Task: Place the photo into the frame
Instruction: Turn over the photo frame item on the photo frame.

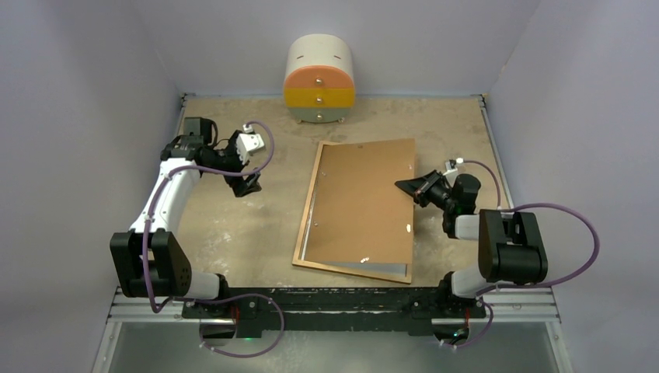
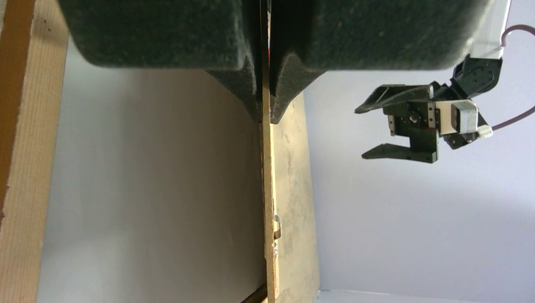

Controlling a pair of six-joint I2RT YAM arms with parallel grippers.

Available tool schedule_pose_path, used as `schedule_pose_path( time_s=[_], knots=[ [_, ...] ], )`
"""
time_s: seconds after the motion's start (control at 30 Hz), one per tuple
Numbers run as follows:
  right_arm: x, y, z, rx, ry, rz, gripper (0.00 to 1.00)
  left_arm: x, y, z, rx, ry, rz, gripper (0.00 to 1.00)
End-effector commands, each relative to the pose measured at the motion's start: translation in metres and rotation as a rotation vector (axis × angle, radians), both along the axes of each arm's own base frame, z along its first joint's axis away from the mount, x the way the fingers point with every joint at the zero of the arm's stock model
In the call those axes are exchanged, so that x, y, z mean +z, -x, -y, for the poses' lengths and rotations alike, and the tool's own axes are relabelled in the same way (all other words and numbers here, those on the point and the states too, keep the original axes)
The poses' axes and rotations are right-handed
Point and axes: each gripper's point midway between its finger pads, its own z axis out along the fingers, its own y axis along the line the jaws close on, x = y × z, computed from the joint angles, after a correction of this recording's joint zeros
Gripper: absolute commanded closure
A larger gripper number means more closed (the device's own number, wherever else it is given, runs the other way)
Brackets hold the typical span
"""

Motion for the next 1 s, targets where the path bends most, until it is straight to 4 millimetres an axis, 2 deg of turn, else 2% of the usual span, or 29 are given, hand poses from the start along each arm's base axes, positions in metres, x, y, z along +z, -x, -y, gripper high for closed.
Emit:
schedule_pose_path(
  time_s=[0.0, 0.33, 0.53, 0.7, 0.73, 0.8, 0.9, 0.97],
  knots=[
    [0.009, -0.006, -0.006, -0.018, -0.013, 0.045, 1.0, -0.002, 0.007, 0.003, -0.029, -0.004, 0.005, 0.0],
    [-0.004, 0.003, -0.021, -0.008, -0.02, 0.019, 1.0, -0.005, 0.016, 0.005, -0.066, -0.015, 0.007, 0.0],
    [-0.01, 0.007, -0.052, 0.073, 0.019, 0.012, 1.0, -0.008, 0.017, 0.005, -0.07, -0.018, 0.001, 0.0],
    [-0.018, 0.006, -0.064, 0.074, 0.072, -0.016, 1.0, -0.011, 0.014, 0.002, -0.037, -0.03, -0.011, 0.0],
    [-0.018, 0.007, -0.067, 0.077, 0.079, -0.021, 0.98, -0.015, 0.01, -0.002, -0.01, -0.043, -0.023, 0.0],
    [-0.019, 0.005, -0.072, 0.075, 0.103, -0.03, 0.86, -0.023, 0.002, -0.01, 0.03, -0.078, -0.052, 0.0],
    [-0.021, 0.004, -0.079, 0.087, 0.172, -0.046, 0.74, -0.037, -0.005, -0.02, 0.07, -0.121, -0.098, 0.0],
    [-0.023, 0.004, -0.082, 0.096, 0.234, -0.059, 0.65, -0.038, -0.008, -0.021, 0.082, -0.121, -0.09, 0.0]
  ],
)
